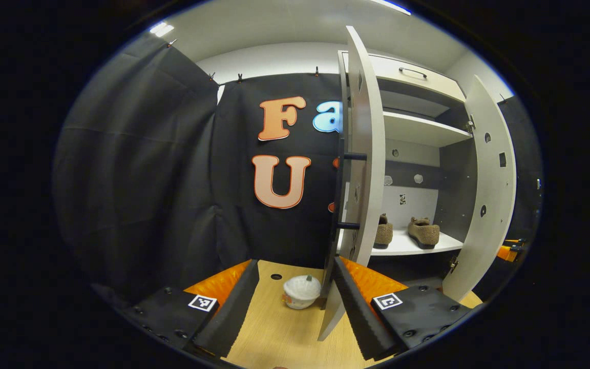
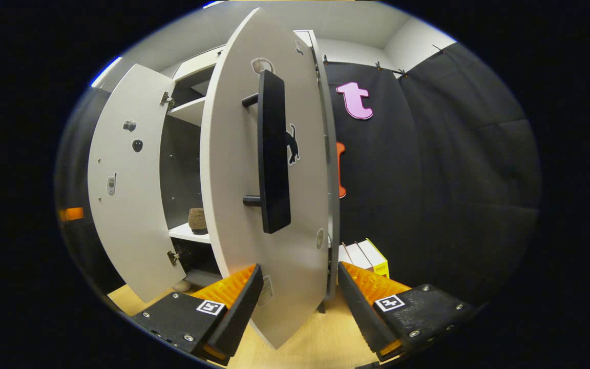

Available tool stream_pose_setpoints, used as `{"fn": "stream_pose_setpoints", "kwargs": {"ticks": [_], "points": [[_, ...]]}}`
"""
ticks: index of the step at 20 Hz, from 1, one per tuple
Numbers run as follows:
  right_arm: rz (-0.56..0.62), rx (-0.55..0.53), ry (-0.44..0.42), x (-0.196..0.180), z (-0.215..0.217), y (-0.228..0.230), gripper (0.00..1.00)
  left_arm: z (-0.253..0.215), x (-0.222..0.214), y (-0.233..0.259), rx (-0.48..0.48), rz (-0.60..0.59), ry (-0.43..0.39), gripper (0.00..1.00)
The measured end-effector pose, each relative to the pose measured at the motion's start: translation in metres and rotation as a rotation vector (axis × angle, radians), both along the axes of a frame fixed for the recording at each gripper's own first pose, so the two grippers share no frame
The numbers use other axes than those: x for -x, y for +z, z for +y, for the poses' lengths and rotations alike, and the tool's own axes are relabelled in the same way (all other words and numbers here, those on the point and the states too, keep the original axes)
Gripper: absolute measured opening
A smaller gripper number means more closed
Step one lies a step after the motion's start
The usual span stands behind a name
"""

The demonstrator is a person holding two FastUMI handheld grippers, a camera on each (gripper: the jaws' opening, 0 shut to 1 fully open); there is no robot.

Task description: Grab one shoe with the right hand and put it into the shoe cabinet, grab the other shoe with the left hand and put it into the shoe cabinet; then close the right door with the right hand and the left door with the left hand.

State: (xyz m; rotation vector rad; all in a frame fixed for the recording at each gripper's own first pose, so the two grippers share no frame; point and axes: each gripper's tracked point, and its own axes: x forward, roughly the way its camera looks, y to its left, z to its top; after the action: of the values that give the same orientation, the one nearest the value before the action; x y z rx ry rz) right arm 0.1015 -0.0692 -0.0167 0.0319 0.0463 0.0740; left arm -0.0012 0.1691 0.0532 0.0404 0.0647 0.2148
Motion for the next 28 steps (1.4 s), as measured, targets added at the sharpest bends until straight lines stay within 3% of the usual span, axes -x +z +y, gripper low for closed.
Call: {"fn": "stream_pose_setpoints", "kwargs": {"ticks": [10, 12, 13, 24, 28], "points": [[0.001, -0.023, 0.048, -0.026, 0.044, -0.003, 0.91, 0.015, -0.029, -0.03, 0.003, 0.032, -0.021, 0.95], [0.004, -0.025, 0.049, -0.025, 0.044, -0.004, 0.96, 0.016, -0.041, -0.038, 0.016, 0.042, -0.034, 0.95], [0.004, -0.021, 0.045, -0.024, 0.04, -0.004, 0.91, 0.016, -0.049, -0.041, 0.018, 0.049, -0.041, 0.95], [-0.002, -0.007, 0.024, -0.005, 0.023, -0.004, 0.91, -0.007, -0.063, -0.049, -0.031, 0.061, -0.099, 0.94], [0.0, -0.005, 0.03, -0.001, 0.023, -0.006, 0.91, -0.033, -0.069, -0.053, -0.023, 0.068, -0.163, 0.95]]}}
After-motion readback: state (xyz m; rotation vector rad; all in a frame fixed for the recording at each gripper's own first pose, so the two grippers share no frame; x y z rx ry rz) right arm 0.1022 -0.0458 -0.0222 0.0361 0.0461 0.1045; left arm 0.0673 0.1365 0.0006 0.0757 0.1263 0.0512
